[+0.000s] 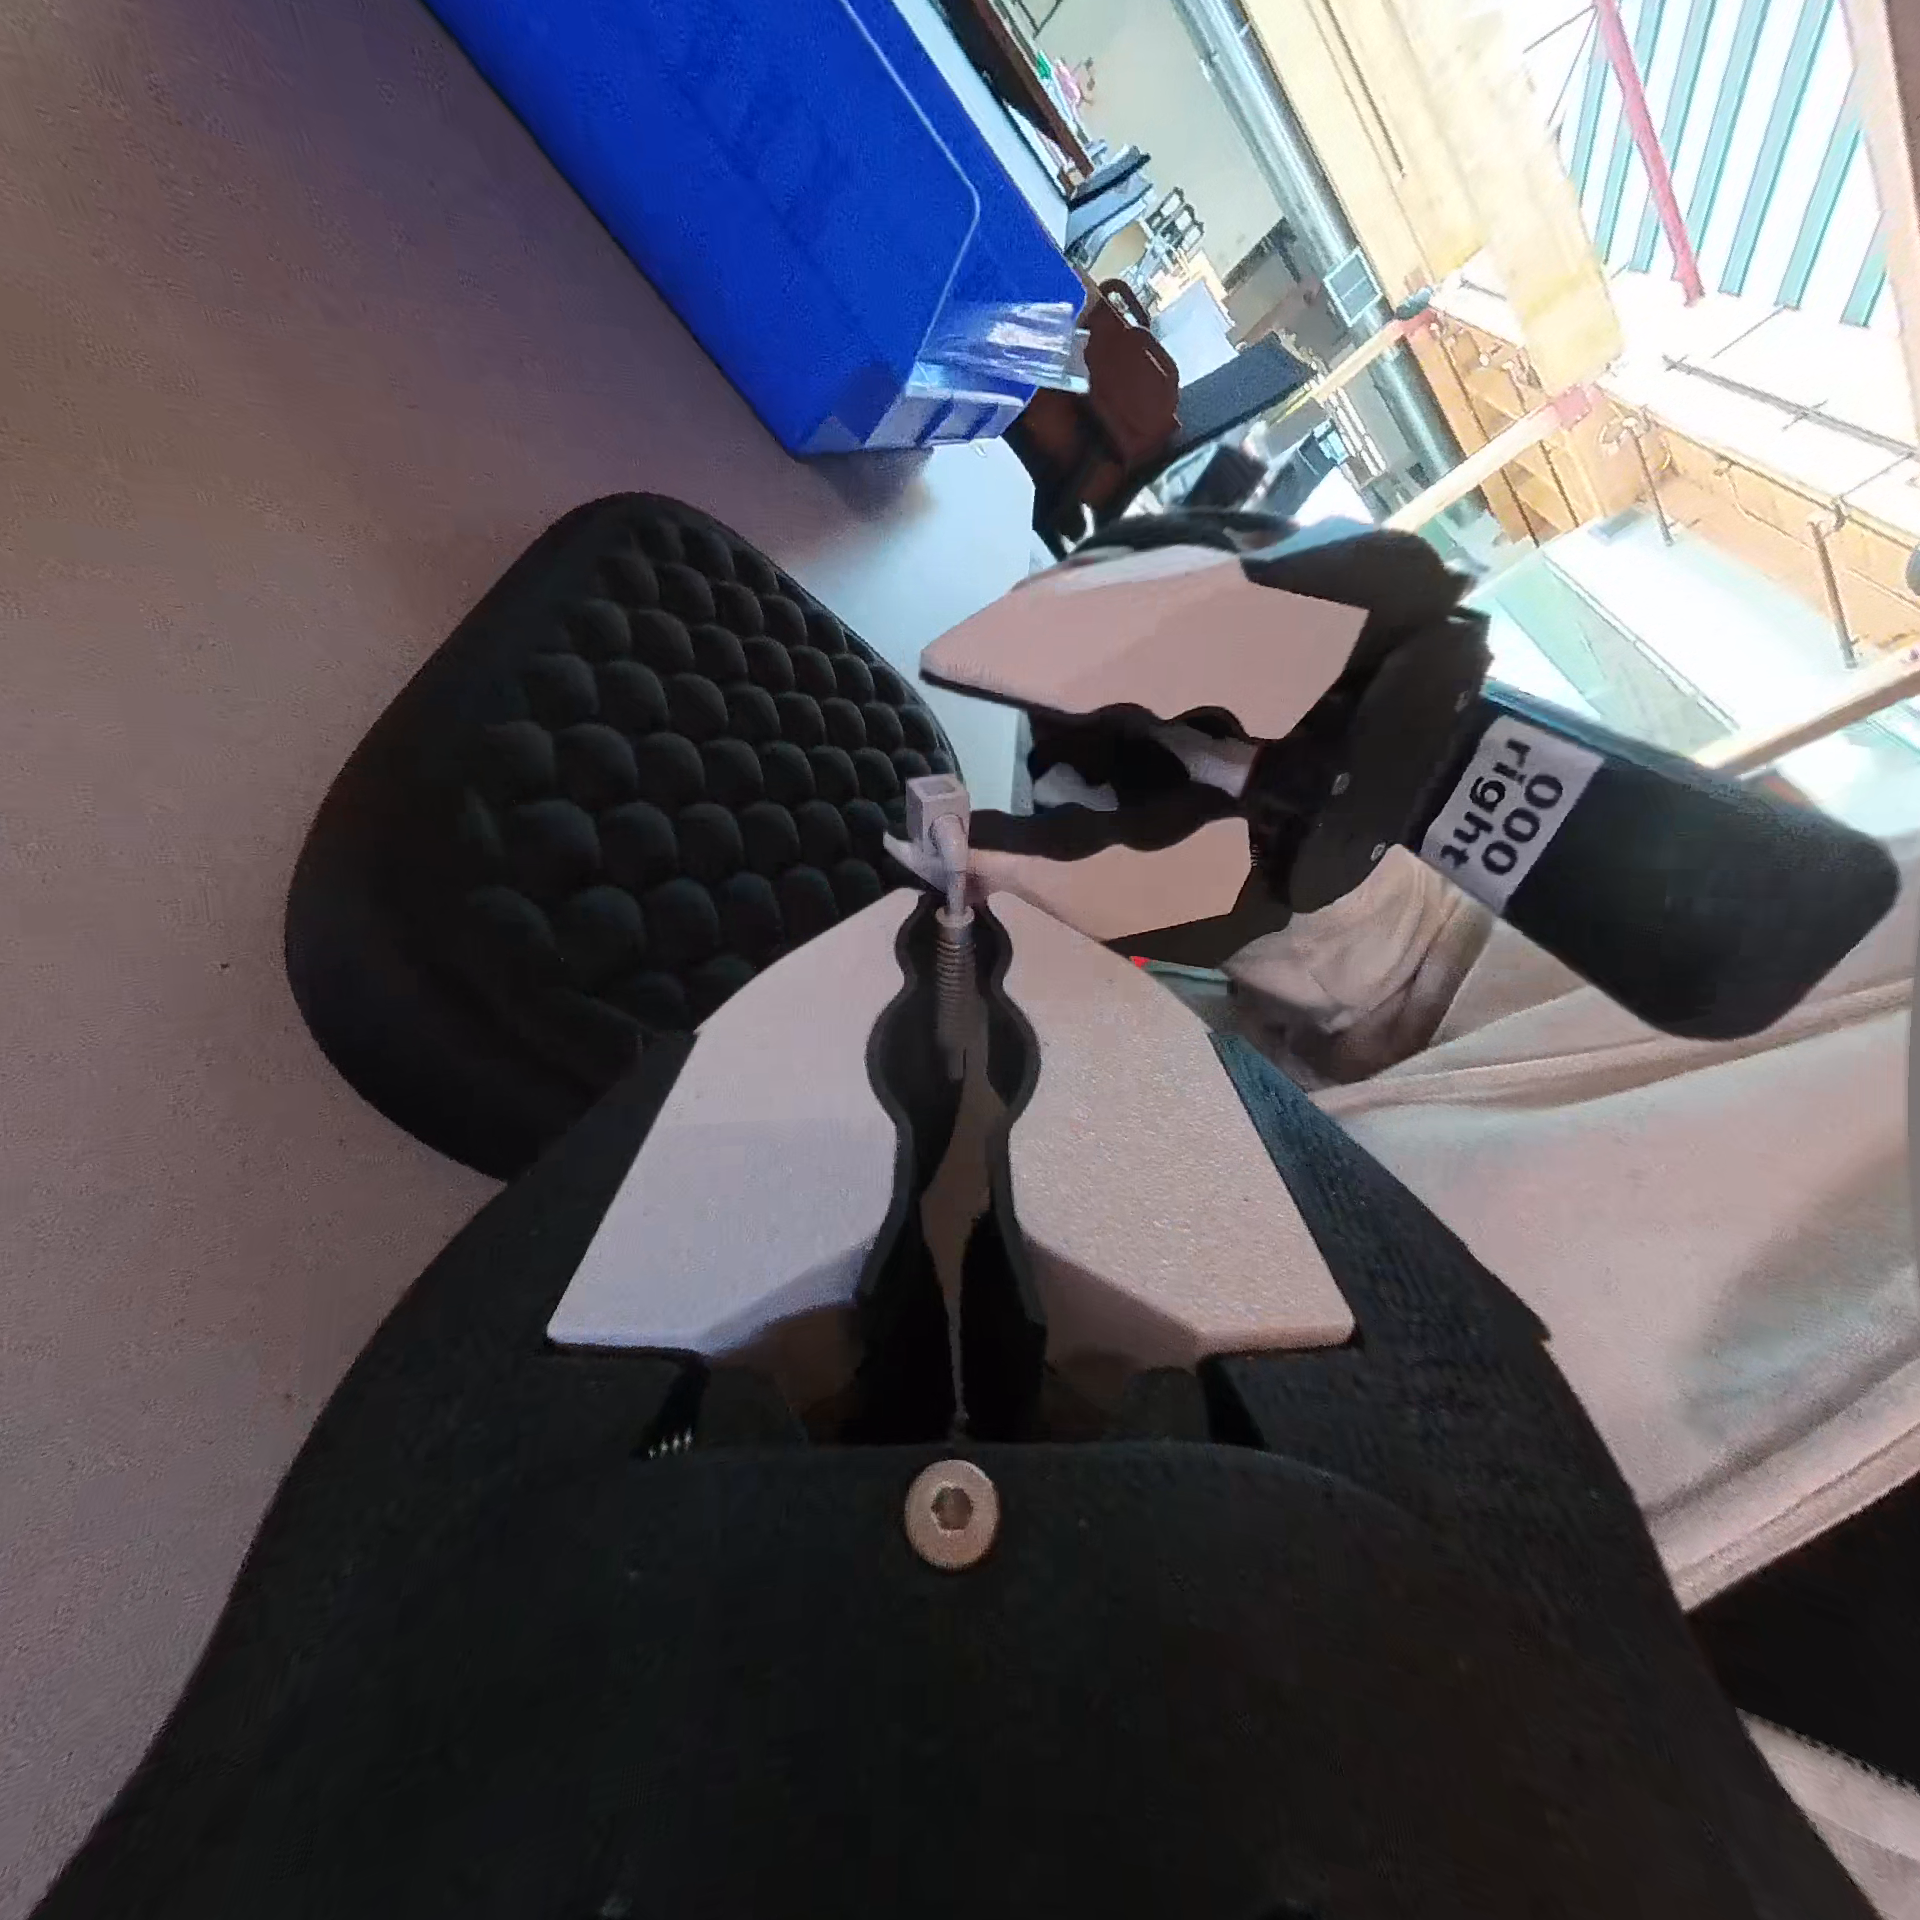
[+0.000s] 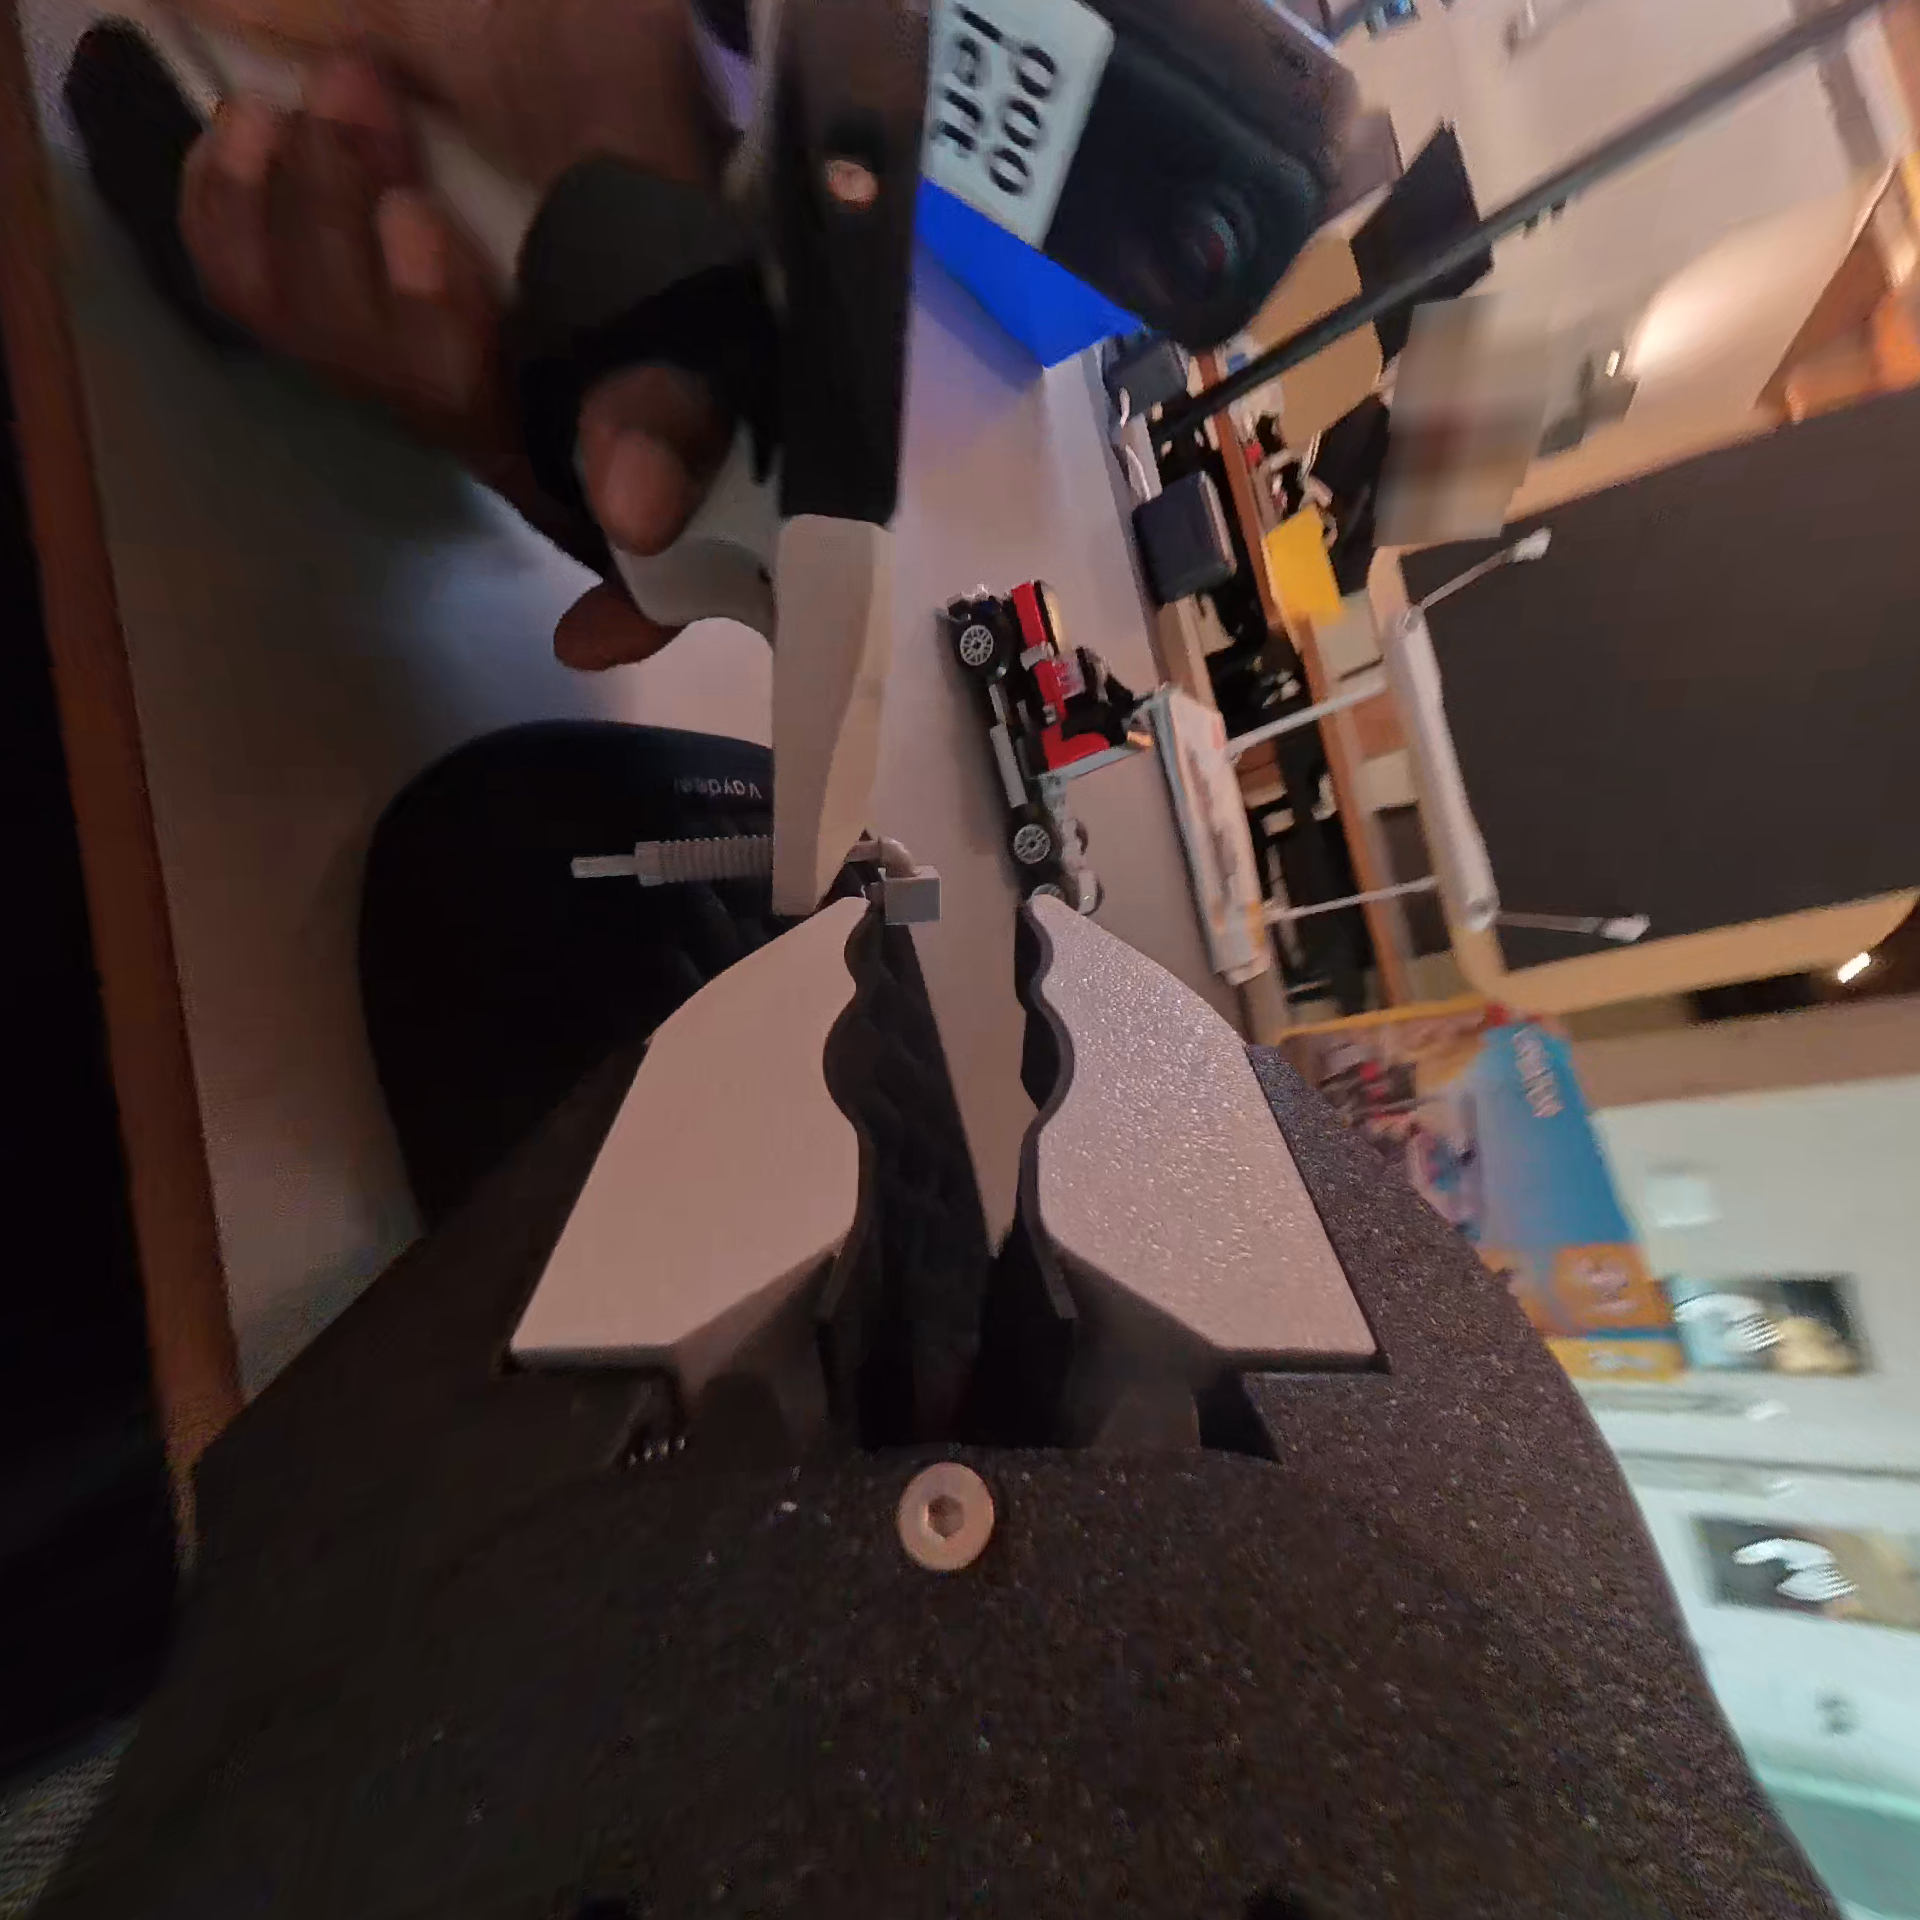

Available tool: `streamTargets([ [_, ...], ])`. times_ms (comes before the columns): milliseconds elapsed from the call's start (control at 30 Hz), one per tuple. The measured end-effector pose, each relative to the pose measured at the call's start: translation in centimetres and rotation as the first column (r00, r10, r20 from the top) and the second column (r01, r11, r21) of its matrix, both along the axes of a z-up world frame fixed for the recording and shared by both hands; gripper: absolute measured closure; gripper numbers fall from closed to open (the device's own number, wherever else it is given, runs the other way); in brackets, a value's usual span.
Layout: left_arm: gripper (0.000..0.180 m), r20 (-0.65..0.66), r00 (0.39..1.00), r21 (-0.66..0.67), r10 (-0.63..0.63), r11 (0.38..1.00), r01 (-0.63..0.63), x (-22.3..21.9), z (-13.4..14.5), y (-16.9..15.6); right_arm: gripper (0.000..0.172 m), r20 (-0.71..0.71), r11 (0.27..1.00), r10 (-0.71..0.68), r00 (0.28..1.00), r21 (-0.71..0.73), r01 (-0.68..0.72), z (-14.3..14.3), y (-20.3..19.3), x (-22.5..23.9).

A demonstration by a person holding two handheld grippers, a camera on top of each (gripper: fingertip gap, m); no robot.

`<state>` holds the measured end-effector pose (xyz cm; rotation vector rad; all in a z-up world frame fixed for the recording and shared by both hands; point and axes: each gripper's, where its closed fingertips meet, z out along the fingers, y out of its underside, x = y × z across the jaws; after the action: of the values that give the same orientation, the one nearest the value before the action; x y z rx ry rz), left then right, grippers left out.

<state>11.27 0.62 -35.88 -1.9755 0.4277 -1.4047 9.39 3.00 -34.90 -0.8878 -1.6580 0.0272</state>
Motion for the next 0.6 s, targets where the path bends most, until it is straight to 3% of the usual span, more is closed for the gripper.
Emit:
streamTargets([
  [167, 0.173, -0.008, 0.997, -0.026, -0.075, 0.997, 0.075, 0.3, -0.2, -0.6, 0.157, 0.132, 0.969, 0.143, 0.981, 0.183, -0.166, -0.5, -0.9, -0.5],
  [267, 0.174, -0.032, 0.994, -0.025, -0.105, 0.994, 0.105, 0.3, -0.4, -0.8, 0.161, 0.202, 0.947, 0.22, 0.954, 0.19, -0.259, -1.0, -1.1, -0.5],
  [400, 0.173, -0.051, 0.984, -0.034, -0.172, 0.985, 0.171, 0.7, -0.6, -1.2, 0.136, 0.274, 0.941, 0.293, 0.916, 0.089, -0.328, -1.4, -1.1, -0.4],
  [500, 0.173, -0.039, 0.972, -0.048, -0.231, 0.972, 0.229, 1.0, -0.5, -1.7, 0.143, 0.278, 0.909, 0.391, 0.877, 0.032, -0.416, -0.9, -1.9, -0.4],
  [600, 0.173, -0.026, 0.973, -0.059, -0.229, 0.972, 0.227, 1.0, -0.4, -1.3, 0.159, 0.364, 0.896, 0.382, 0.85, 0.082, -0.437, -1.6, -1.8, -0.4],
])
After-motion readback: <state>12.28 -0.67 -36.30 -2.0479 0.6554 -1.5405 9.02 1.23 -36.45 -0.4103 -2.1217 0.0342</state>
